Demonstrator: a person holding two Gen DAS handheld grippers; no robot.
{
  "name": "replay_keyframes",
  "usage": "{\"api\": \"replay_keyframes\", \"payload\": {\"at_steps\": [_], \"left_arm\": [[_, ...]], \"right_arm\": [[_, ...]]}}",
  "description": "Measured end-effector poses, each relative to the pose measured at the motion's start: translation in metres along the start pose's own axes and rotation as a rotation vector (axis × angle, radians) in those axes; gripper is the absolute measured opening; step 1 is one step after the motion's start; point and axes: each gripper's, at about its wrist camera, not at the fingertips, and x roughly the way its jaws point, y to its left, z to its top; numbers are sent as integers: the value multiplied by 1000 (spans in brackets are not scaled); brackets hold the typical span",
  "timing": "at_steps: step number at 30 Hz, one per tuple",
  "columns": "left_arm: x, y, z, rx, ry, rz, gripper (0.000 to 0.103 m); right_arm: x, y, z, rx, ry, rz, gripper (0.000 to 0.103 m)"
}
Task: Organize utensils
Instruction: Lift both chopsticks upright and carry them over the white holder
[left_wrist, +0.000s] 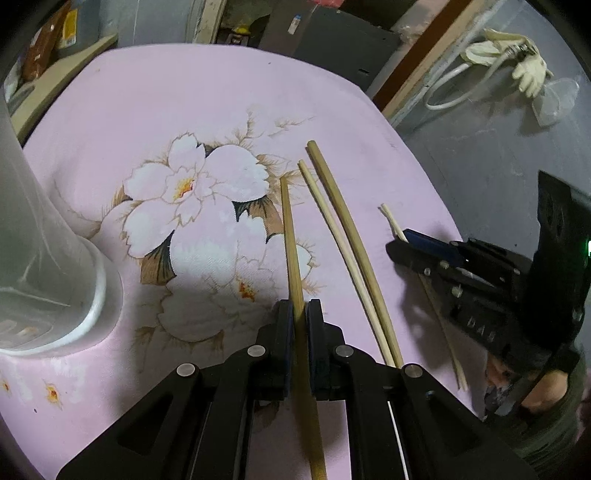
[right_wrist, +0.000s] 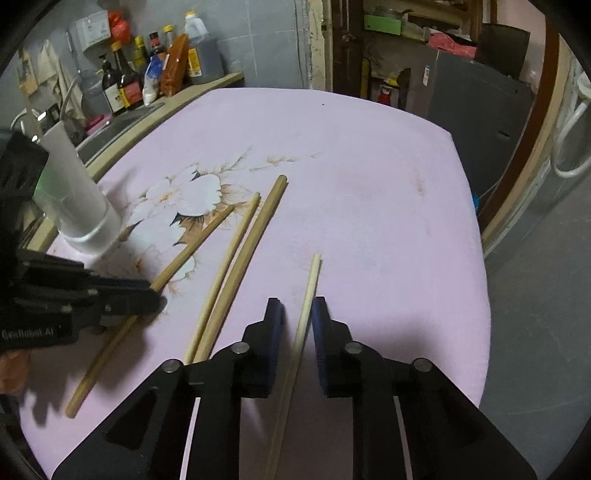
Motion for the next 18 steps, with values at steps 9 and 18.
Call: {"api": "replay_keyframes", "payload": {"at_steps": [9, 18], "left_arm": [[-27, -22, -29, 101, -178, -22, 4], [-93, -29, -66, 127, -544, 4, 4]], "right_arm": [[-36, -5, -22, 148, -149, 107, 3], [-115, 38, -46, 161, -589, 178, 3]]}}
